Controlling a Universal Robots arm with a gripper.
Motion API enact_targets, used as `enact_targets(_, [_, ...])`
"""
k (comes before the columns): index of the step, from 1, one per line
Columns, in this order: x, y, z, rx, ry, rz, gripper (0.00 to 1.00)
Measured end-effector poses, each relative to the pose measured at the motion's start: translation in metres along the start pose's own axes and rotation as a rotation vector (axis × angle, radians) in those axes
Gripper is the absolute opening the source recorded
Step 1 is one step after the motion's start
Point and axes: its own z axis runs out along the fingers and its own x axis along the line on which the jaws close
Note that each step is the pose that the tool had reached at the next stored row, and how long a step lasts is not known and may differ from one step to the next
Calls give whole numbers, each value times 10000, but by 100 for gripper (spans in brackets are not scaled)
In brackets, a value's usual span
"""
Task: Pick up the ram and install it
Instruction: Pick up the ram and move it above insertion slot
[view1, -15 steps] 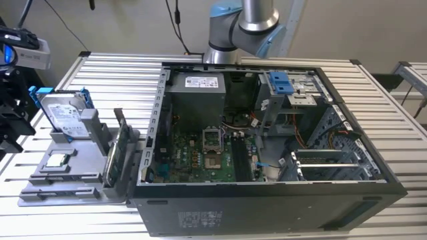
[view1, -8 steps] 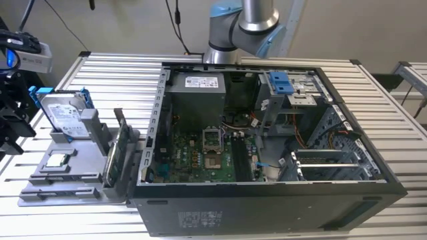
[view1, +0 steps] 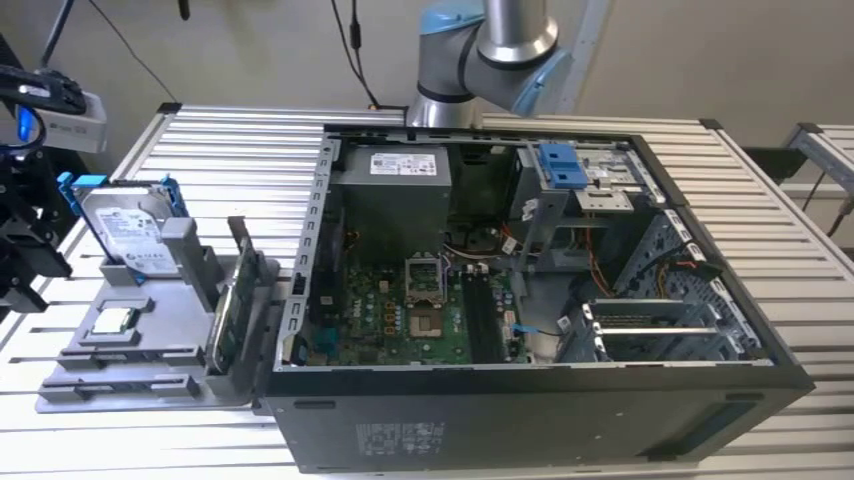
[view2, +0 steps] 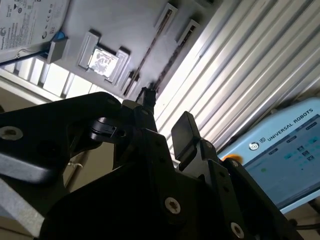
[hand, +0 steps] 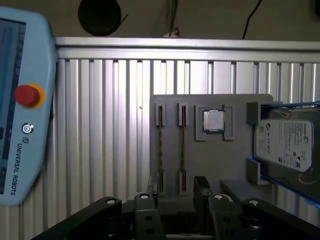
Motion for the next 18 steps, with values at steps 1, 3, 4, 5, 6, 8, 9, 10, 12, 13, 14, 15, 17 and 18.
enact_targets(1, [0,0,4,-15,1,0,42])
enact_targets(3, [1,0,10,-45,1,1,42])
enact_targets(4, [1,0,14,-58,1,2,42])
enact_targets(5, [1,-1,18,-71,1,2,42])
enact_targets(6, [1,-1,21,-88,2,2,42])
enact_targets(8, [1,-1,28,-126,2,2,42])
enact_targets(9, [1,-1,32,-142,1,2,42])
enact_targets(10, [1,-1,36,-158,2,2,42])
enact_targets(12, [2,-2,45,-193,2,1,42])
enact_targets(13, [2,-2,50,-207,2,1,42])
enact_targets(14, [2,-2,54,-220,2,1,42])
enact_targets(15, [2,-2,58,-234,3,0,42])
enact_targets(17, [3,-2,67,-258,3,0,42])
enact_targets(18, [3,-2,71,-271,4,0,42])
